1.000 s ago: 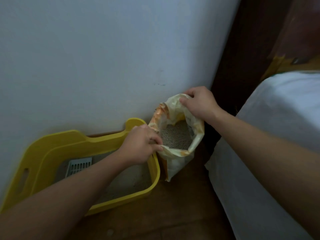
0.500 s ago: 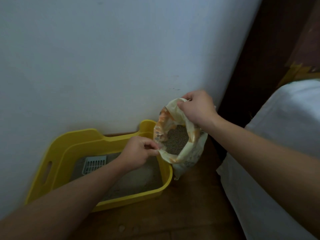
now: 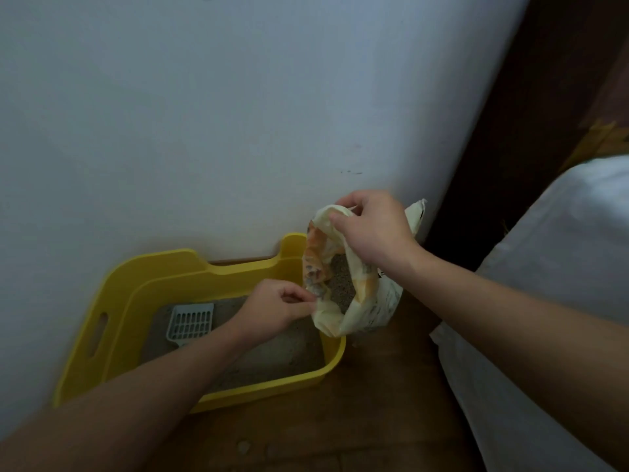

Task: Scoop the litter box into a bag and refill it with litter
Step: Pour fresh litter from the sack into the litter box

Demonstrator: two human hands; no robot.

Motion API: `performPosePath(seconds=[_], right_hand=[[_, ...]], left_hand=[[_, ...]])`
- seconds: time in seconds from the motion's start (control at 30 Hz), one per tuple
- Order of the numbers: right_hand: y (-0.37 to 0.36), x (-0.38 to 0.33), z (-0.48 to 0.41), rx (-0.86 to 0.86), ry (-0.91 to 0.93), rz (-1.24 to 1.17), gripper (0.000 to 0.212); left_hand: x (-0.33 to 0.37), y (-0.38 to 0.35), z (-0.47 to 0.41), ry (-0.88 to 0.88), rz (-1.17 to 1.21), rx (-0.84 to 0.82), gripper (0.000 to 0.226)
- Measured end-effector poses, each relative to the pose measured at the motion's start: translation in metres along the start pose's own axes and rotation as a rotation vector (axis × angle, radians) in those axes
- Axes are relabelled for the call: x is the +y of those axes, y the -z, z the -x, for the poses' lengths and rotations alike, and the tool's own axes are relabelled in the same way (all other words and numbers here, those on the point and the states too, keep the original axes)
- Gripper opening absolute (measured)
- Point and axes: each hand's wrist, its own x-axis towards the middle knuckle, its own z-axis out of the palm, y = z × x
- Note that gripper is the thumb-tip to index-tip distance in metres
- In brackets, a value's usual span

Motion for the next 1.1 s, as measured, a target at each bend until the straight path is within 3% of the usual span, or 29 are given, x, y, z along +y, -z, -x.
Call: performPosePath(seconds=[0.2,0.53,0.87,1.1], right_hand=[[-0.013,-0.012,0.002,0.022,-0.018,-0.017,0.006],[-0.034,-0.021,0.006,0.005,0.008,-0.045,0.025],[-0.041,-0.027,0.010,-0.024,-0.001,-0.046,0.027],[-0.046,-0.031,0.011,-0.018,-0.007,-0.034,0.027]], left_hand=[[-0.011,-0.006,0.004,-0.011,0.036,0.040,0.015],[-0.024,-0.021,0.004,0.074,0.093,0.111,0.018],[-0.024,-0.028,0.010,0.016,-0.149,0.172,0.029],[-0.029,-0.031,0.010,0.142,0.034,0.194,0.021]])
